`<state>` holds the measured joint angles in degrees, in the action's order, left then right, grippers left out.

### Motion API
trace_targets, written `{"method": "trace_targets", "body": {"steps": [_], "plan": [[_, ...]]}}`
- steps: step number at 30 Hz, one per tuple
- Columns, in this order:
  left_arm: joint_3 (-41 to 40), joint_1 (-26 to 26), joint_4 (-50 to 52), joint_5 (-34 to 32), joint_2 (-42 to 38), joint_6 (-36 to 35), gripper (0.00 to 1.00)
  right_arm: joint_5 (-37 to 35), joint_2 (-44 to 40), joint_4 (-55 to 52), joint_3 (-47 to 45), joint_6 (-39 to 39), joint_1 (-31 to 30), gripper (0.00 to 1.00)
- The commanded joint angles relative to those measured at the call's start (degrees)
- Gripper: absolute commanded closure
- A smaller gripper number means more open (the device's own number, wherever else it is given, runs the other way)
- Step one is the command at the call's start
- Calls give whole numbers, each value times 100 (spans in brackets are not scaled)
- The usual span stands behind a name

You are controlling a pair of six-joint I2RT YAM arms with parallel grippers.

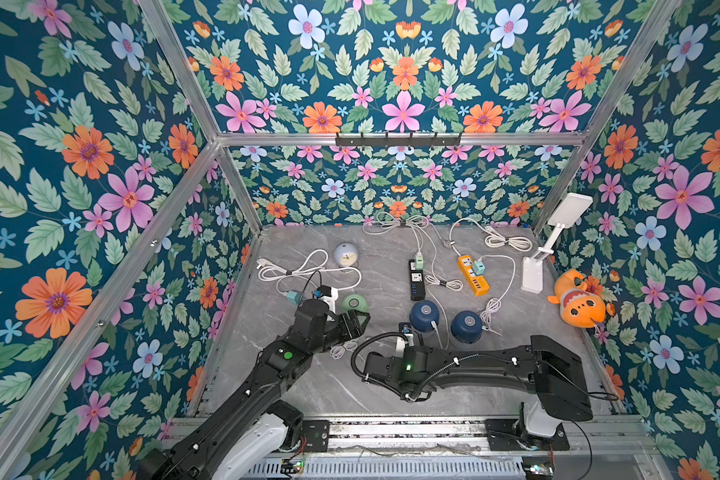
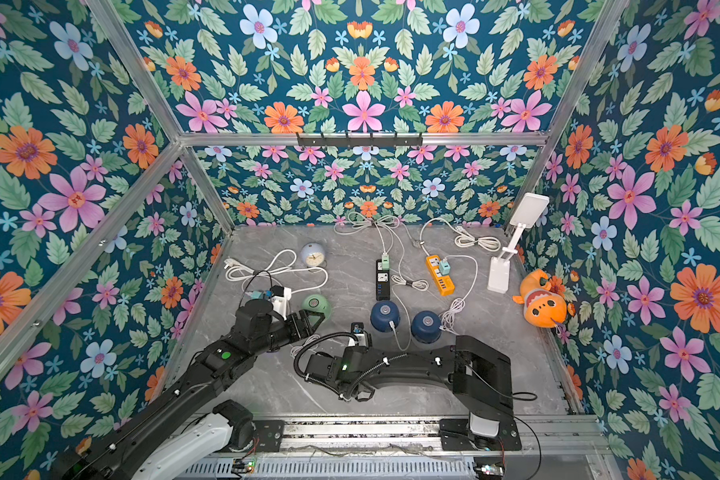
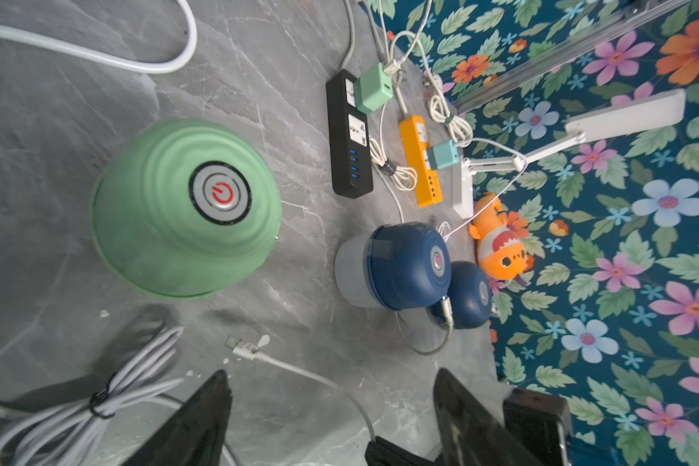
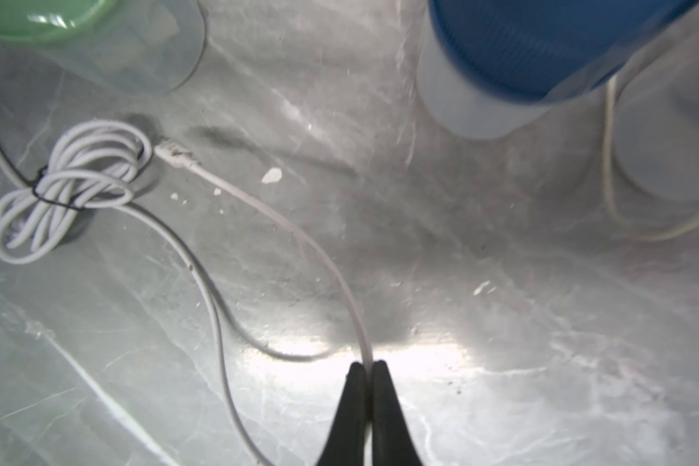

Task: Charge the cordless meat grinders
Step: Pick up the charging cable from the center of the board.

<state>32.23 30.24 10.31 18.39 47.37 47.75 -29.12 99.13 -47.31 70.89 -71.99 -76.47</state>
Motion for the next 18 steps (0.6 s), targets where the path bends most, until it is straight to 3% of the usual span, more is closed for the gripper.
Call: {"method": "trace_targets", "body": {"steps": [1,5,10,18], "plan": [[46,-201,-183,458,-128,469,19,-485,-301,-54,-52,695,46,100],[-109,-453,-760,846,-111,1009,19,-593,-952,473,-392,1494,249,100],[-630,-763,-2439,1354,105,2208,19,-399,-1925,1868,-1235,2893,678,100],[-942,-843,-4215,1361,703,3402,25,148,-2898,3097,-1930,4289,1266,100]]}}
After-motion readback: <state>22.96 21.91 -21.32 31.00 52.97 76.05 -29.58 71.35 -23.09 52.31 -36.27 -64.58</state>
